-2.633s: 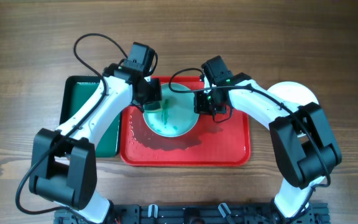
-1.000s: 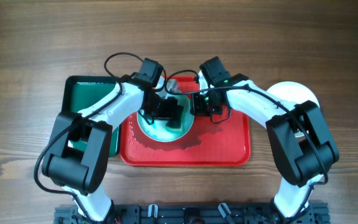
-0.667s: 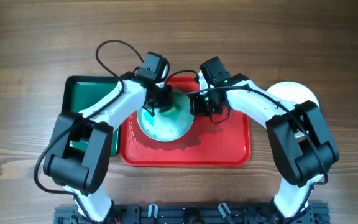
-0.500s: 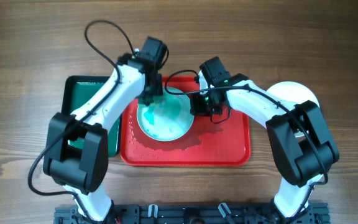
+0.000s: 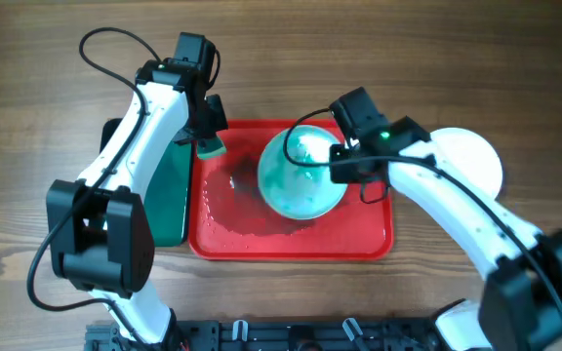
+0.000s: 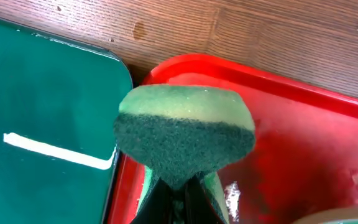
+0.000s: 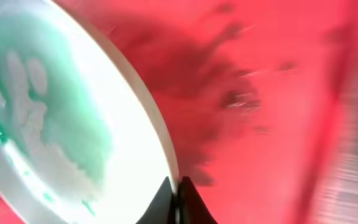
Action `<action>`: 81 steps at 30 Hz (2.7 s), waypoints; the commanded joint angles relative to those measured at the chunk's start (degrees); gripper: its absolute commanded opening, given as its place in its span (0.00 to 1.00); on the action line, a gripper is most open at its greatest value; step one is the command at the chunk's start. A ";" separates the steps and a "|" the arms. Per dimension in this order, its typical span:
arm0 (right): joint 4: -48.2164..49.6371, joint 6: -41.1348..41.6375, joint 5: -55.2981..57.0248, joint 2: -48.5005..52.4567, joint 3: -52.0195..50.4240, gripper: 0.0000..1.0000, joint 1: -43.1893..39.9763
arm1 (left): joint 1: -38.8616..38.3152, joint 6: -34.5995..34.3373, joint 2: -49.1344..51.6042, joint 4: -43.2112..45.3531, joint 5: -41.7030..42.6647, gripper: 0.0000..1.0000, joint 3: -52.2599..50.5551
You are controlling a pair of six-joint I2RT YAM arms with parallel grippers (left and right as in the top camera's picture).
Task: Clean dirty plates on tray and stack at the side
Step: 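Lift the last plate with the right gripper and stack it on the pile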
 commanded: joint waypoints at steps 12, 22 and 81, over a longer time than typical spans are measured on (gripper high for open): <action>-10.38 7.87 64.35 -5.95 0.13 0.04 29.18 | -0.17 -0.66 0.35 0.39 1.14 0.04 1.01; -11.45 3.39 76.56 -5.95 0.13 0.04 32.15 | -0.20 -0.66 0.35 0.37 1.16 0.04 1.01; 5.84 -15.45 -21.62 -12.81 -11.06 0.73 -44.35 | 3.63 3.02 -4.42 -13.42 -0.87 0.04 7.87</action>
